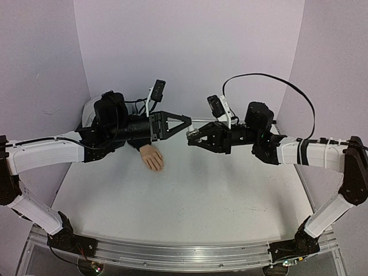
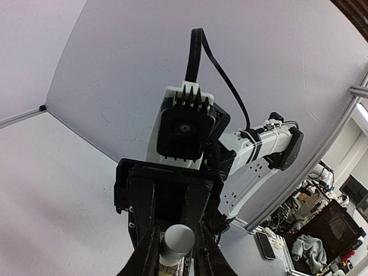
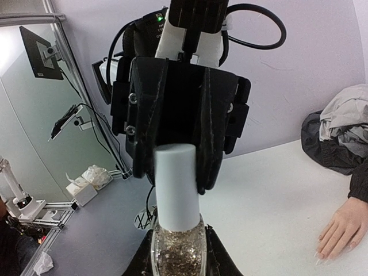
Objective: Paint the nails
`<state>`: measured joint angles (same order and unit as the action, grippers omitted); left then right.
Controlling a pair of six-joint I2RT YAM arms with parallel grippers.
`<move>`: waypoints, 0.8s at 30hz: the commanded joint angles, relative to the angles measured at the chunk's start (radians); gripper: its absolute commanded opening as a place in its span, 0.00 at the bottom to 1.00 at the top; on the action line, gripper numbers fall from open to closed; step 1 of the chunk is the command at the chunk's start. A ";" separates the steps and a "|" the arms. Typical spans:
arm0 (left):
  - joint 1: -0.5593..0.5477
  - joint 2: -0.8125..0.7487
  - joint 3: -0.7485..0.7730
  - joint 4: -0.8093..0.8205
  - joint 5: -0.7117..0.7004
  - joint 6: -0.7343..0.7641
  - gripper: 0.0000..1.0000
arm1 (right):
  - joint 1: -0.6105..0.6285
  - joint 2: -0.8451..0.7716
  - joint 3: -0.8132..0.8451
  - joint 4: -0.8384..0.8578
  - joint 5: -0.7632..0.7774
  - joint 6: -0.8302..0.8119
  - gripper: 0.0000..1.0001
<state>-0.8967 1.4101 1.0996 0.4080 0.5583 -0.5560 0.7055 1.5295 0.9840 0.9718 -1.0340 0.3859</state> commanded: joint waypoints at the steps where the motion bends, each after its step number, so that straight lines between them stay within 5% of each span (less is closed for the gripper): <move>1: -0.017 -0.019 0.063 -0.060 -0.003 0.048 0.18 | -0.006 0.013 0.065 0.061 0.060 0.018 0.00; 5: -0.017 -0.017 0.071 -0.128 -0.068 0.062 0.05 | -0.006 0.018 0.086 -0.038 0.175 -0.048 0.00; 7: -0.018 -0.020 0.077 -0.190 -0.154 0.038 0.00 | -0.004 0.008 0.106 -0.159 0.362 -0.130 0.00; 8: -0.018 -0.021 0.086 -0.247 -0.223 0.019 0.00 | 0.009 0.003 0.117 -0.222 0.544 -0.174 0.00; 11: -0.019 0.003 0.170 -0.525 -0.512 -0.061 0.00 | 0.140 0.029 0.147 -0.310 1.463 -0.263 0.00; 14: -0.024 0.075 0.333 -0.736 -0.670 -0.088 0.00 | 0.191 0.114 0.192 -0.220 1.828 -0.389 0.00; 16: -0.027 0.121 0.424 -0.807 -0.692 -0.096 0.00 | 0.192 0.147 0.233 -0.191 1.813 -0.433 0.00; 24: -0.026 0.152 0.474 -0.819 -0.611 -0.130 0.02 | 0.173 0.114 0.195 -0.124 1.319 -0.437 0.00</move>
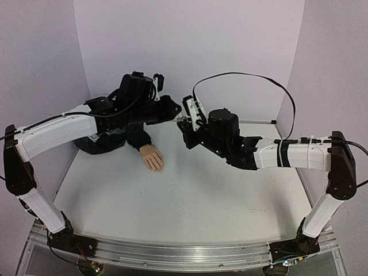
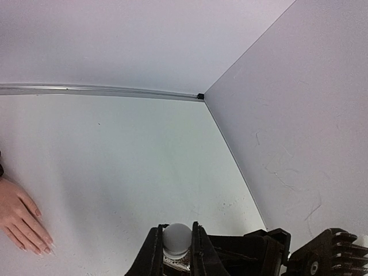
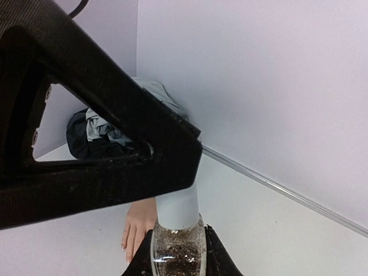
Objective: Paint the nails
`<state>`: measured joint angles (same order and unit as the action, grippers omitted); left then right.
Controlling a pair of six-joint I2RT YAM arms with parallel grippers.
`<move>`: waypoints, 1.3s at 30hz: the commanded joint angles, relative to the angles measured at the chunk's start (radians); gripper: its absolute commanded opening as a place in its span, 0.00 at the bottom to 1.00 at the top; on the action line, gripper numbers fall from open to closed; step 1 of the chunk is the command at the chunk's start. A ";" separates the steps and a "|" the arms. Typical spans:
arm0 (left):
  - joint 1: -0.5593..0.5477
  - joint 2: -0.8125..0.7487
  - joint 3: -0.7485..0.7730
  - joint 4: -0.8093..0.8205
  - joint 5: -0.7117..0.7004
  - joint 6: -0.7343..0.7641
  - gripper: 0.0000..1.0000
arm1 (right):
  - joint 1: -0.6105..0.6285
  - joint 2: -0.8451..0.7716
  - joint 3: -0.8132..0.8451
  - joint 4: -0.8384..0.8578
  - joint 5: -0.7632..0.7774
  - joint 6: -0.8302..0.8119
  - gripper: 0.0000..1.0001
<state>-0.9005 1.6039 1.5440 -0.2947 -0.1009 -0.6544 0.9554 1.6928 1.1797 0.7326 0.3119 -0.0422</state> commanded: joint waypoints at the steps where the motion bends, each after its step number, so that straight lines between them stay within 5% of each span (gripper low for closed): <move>1: -0.020 -0.053 0.020 -0.106 0.082 -0.016 0.14 | -0.086 -0.066 -0.015 0.105 -0.099 0.000 0.00; 3: -0.016 -0.095 -0.021 -0.046 0.199 0.074 0.52 | -0.116 -0.108 -0.039 0.068 -0.318 0.029 0.00; 5: -0.015 -0.155 -0.080 0.029 0.249 0.110 0.67 | -0.142 -0.135 -0.027 -0.015 -0.505 0.080 0.00; 10: -0.012 -0.304 -0.300 0.270 0.378 0.197 0.82 | -0.175 -0.202 -0.042 -0.084 -0.966 0.166 0.00; 14: 0.019 -0.323 -0.317 0.290 0.615 0.313 0.91 | -0.193 -0.195 -0.031 -0.081 -1.225 0.218 0.00; 18: 0.064 -0.285 -0.281 0.329 0.751 0.271 0.84 | -0.193 -0.177 -0.008 -0.060 -1.315 0.248 0.00; 26: 0.065 -0.269 -0.269 0.341 0.808 0.238 0.70 | -0.193 -0.157 0.003 -0.003 -1.331 0.289 0.00; 39: 0.064 -0.225 -0.232 0.337 0.793 0.236 0.19 | -0.194 -0.140 0.007 0.015 -1.204 0.287 0.00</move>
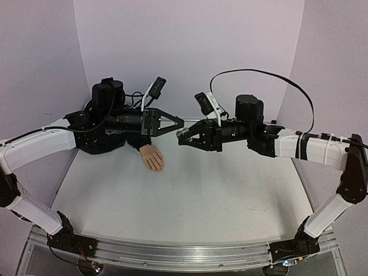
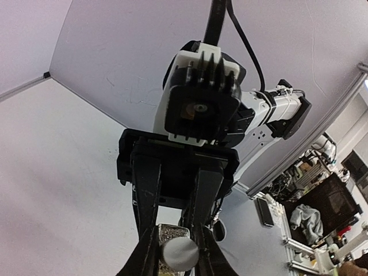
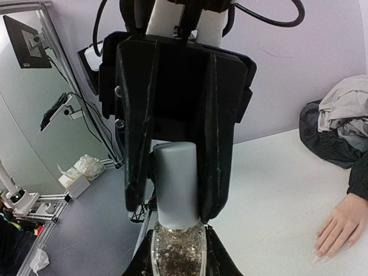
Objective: Paint the nails
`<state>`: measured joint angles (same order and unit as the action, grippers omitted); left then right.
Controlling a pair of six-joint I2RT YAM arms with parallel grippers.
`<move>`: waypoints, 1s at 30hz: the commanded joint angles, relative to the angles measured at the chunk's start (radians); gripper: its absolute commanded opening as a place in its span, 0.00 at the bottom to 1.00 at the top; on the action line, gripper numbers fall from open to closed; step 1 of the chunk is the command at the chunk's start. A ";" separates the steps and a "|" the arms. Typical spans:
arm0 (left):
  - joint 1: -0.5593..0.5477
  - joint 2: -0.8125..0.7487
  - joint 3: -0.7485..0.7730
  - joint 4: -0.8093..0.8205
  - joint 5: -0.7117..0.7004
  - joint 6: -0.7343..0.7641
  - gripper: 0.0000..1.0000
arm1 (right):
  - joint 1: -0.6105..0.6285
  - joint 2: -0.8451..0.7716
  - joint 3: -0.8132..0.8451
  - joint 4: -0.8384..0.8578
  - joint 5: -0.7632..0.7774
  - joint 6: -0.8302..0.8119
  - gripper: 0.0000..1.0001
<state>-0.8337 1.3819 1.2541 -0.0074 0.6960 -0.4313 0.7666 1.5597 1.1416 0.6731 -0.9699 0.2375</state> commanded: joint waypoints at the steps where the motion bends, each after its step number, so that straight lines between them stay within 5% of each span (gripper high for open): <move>1: -0.002 -0.001 0.057 0.044 -0.025 0.018 0.13 | -0.005 -0.008 0.041 0.073 0.117 0.004 0.00; 4: -0.005 -0.004 0.051 0.001 -0.180 0.033 0.00 | -0.005 -0.024 0.018 0.061 0.384 -0.021 0.00; 8: -0.014 0.025 0.093 -0.138 -0.604 -0.080 0.00 | 0.112 -0.027 -0.044 0.086 1.495 -0.141 0.00; 11: -0.018 0.127 0.226 -0.264 -0.715 -0.156 0.00 | 0.137 0.056 -0.011 0.222 1.748 -0.282 0.00; 19: -0.016 0.216 0.330 -0.315 -0.702 -0.183 0.02 | 0.131 0.146 0.081 0.244 1.509 -0.346 0.00; 21: -0.014 0.200 0.318 -0.300 -0.669 -0.169 0.16 | 0.105 0.117 0.043 0.241 1.381 -0.306 0.00; 25: -0.005 0.128 0.232 -0.214 -0.551 -0.091 0.68 | 0.012 0.016 -0.043 0.193 0.931 -0.219 0.00; 30: 0.033 0.028 0.101 -0.100 -0.331 -0.049 0.84 | -0.028 -0.055 -0.024 -0.021 0.498 -0.205 0.00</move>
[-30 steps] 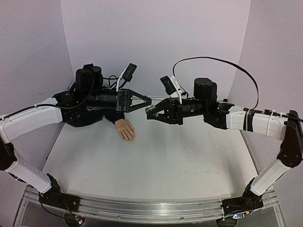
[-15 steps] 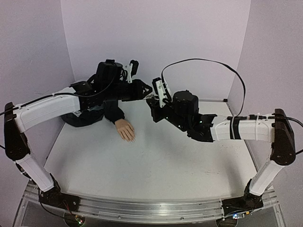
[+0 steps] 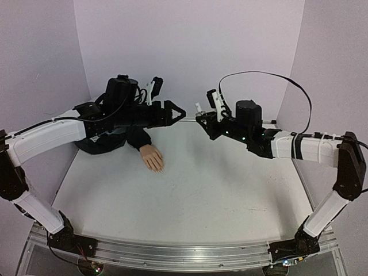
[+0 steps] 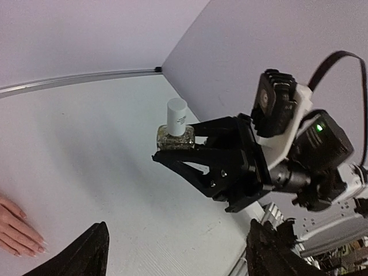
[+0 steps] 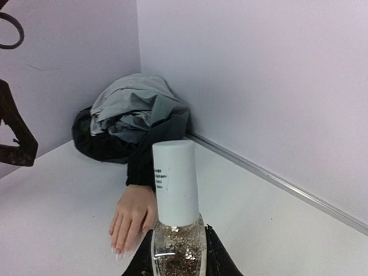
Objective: Paint the nails
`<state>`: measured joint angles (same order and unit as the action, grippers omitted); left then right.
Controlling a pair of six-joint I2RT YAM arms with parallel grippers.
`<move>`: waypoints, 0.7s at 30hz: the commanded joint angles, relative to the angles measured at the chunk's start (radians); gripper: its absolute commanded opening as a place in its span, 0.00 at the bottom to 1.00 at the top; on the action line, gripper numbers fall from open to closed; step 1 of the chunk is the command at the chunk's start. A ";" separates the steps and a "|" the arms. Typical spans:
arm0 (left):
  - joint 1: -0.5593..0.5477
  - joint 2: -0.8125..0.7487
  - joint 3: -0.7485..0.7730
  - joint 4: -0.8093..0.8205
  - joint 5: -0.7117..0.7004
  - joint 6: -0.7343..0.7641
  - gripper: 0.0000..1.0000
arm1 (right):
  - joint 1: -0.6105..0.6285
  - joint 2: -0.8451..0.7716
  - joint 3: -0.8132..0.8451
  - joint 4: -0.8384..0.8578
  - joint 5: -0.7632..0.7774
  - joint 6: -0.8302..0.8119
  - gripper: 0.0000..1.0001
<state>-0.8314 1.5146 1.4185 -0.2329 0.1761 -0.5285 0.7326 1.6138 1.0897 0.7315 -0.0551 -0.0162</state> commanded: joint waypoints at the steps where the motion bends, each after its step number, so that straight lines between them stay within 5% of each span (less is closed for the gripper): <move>1: 0.036 -0.122 -0.090 0.155 0.228 0.048 0.85 | 0.004 -0.122 0.033 -0.108 -0.498 0.060 0.00; 7: 0.037 -0.168 -0.215 0.403 0.499 0.012 0.83 | -0.001 -0.142 0.031 -0.056 -0.943 0.214 0.00; 21: -0.010 -0.131 -0.203 0.520 0.545 -0.009 0.57 | -0.001 -0.086 0.014 0.132 -0.971 0.349 0.00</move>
<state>-0.8330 1.3701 1.1713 0.2127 0.7036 -0.5297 0.7357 1.5246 1.0840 0.7696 -0.9768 0.3031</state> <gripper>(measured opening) 0.603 0.212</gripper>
